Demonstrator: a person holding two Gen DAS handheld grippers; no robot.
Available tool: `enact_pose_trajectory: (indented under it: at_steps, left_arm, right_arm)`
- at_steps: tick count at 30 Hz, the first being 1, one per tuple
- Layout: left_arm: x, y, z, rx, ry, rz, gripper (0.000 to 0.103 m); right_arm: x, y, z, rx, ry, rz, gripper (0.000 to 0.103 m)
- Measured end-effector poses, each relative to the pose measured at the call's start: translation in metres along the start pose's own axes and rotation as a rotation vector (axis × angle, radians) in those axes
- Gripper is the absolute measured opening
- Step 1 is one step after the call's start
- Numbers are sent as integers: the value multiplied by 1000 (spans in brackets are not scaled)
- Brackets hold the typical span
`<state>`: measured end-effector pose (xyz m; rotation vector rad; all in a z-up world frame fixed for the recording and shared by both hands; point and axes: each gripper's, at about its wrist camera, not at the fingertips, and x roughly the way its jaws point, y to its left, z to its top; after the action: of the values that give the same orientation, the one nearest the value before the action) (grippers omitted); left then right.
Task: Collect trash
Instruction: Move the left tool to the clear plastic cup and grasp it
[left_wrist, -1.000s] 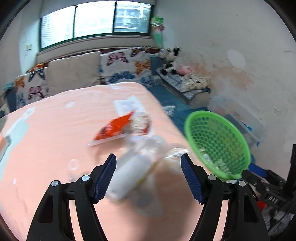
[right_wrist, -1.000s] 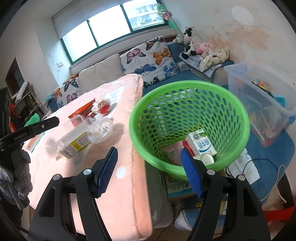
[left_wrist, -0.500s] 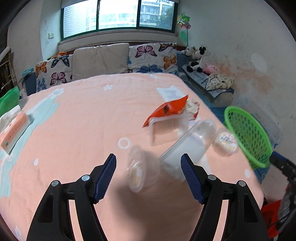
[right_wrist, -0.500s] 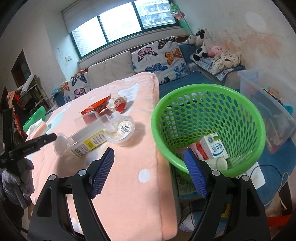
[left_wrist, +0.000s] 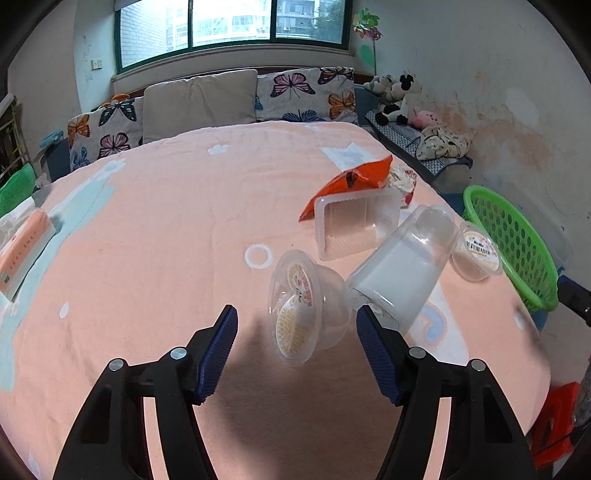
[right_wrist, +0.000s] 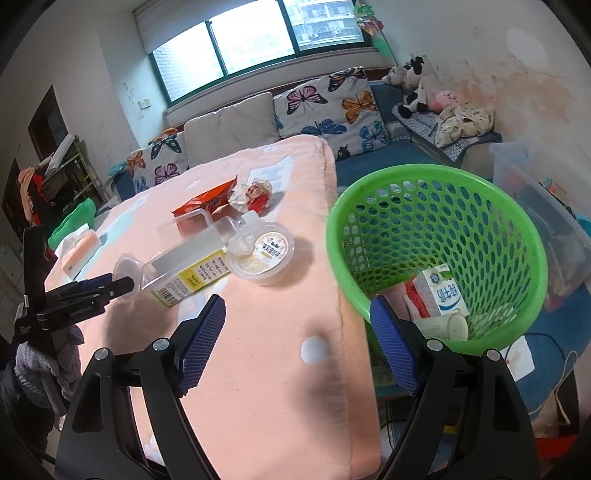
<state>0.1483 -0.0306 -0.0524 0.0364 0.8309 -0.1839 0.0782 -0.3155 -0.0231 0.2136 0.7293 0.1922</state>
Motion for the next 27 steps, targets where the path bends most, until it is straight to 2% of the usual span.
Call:
enact_pose_trajectory:
  at_steps: [9,16,27]
  left_arm:
    - [10,-2,1,2,12,-10,58]
    - [10,-6,3,16,2,-39,33]
    - [-7,2,3,2,-25,-44,31]
  right_arm:
    - [9,10,1,-17,19,18,81]
    - [20,19,5,-57,36,27,81]
    - [43,30,17,-129,62,40,80]
